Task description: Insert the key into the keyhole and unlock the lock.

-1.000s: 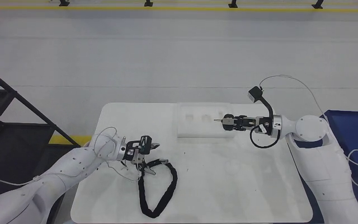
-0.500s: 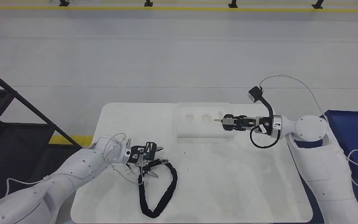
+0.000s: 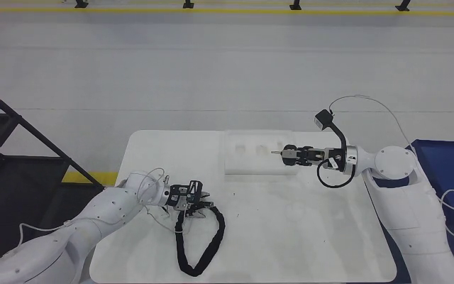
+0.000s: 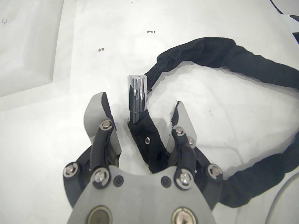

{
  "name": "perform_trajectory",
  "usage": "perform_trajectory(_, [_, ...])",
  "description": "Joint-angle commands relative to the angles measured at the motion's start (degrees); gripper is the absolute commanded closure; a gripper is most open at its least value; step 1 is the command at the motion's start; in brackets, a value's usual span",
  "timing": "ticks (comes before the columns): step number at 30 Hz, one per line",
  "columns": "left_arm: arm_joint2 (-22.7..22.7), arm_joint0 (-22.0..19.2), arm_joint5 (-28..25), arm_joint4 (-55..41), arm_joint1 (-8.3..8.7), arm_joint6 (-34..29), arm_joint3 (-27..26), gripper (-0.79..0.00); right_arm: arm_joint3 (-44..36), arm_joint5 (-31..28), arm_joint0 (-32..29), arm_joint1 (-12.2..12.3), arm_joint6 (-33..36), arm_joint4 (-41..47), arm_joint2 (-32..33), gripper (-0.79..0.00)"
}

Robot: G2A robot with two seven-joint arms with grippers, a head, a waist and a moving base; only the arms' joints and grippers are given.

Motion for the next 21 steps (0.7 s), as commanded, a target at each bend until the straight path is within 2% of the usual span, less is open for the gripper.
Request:
perform_trajectory(1, [-0.04, -0.04, 0.00, 0.61, -0.22, 0.40, 0.37, -0.037, 0.00, 0.00, 0.00, 0.00, 0.00, 0.00, 0.00, 0.000])
perform_trajectory(2, [-0.04, -0.06, -0.10, 0.88, -0.30, 0.66, 0.45, 0.000, 0.00, 0.00, 0.00, 0.00, 0.00, 0.00, 0.00, 0.000])
perform_trajectory(11, [-0.69, -0.36, -0.59, 2.53, -0.43, 4.76, -0.57, 0.000, 0.00, 0.00, 0.00, 0.00, 0.00, 0.00, 0.00, 0.000])
perform_trajectory(15, [-1.80, -0.45, -0.58, 2.52, 0.40, 7.70, -1.70, 0.000, 0.00, 0.00, 0.00, 0.00, 0.00, 0.00, 0.00, 0.000])
perform_trajectory(21, [-4.81, 0.49, -0.81, 0.19, 2.54, 9.89, -5.31, 0.000, 0.00, 0.00, 0.00, 0.00, 0.00, 0.00, 0.00, 0.000])
